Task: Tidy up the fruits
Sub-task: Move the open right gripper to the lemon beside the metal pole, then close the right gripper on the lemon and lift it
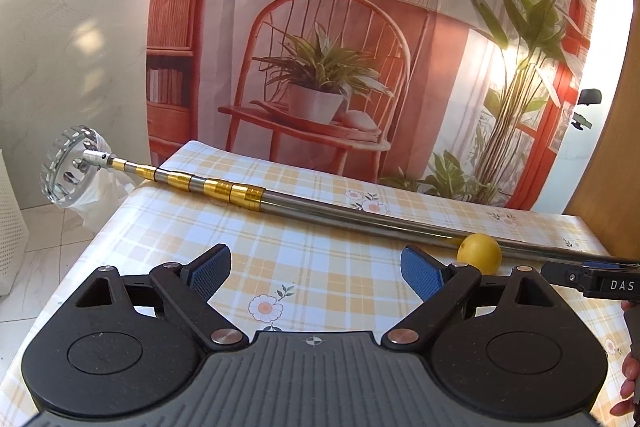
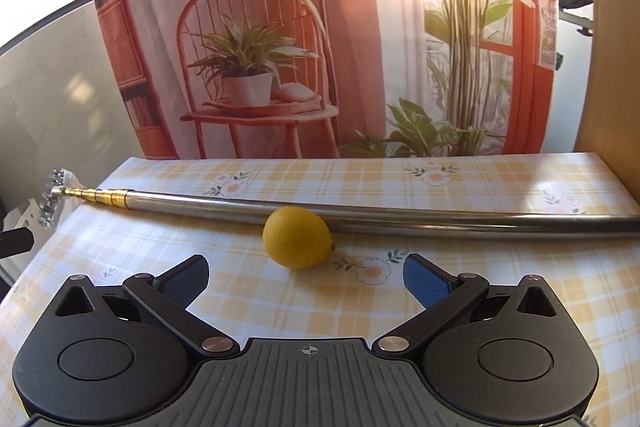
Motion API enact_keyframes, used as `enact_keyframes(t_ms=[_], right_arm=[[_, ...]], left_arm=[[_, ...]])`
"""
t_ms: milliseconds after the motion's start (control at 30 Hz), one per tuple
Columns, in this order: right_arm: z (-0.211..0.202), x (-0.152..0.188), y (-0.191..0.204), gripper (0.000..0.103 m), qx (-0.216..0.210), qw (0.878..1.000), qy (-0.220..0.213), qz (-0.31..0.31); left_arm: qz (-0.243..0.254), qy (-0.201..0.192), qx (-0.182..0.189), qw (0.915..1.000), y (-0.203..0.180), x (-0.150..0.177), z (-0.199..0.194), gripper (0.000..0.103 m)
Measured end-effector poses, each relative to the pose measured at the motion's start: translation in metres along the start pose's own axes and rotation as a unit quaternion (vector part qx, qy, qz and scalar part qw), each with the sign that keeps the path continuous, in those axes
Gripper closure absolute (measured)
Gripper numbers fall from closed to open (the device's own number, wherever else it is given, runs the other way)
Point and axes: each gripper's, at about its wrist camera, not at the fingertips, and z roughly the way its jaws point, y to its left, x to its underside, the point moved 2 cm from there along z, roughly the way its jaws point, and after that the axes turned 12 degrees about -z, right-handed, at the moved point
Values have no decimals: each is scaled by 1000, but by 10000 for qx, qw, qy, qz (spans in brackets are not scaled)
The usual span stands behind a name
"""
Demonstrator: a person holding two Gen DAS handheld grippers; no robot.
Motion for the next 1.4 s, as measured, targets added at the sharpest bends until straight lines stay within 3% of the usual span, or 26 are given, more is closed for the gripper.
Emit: enact_keyframes(t_ms=[200,400,567,833,1100,1400], right_arm=[[22,-9,5,0,-218,9992,-108,-323],[46,-13,9,0,48,9977,-149,-655],[69,-12,7,1,-105,9978,128,-636],[101,-4,10,18,-453,9955,574,-596],[110,-7,-4,30,-555,9967,479,-356],[118,-7,-6,45,-365,9970,529,-438]], left_arm=[[179,-53,82,9998,-5,-5,6,10],[357,-66,144,9992,-8,-3,13,10],[243,16,119,9996,-3,-2,21,10],[179,61,71,9998,3,-4,32,10],[55,285,226,9993,2,1,42,10],[494,446,202,9976,-9,9,46,10]])
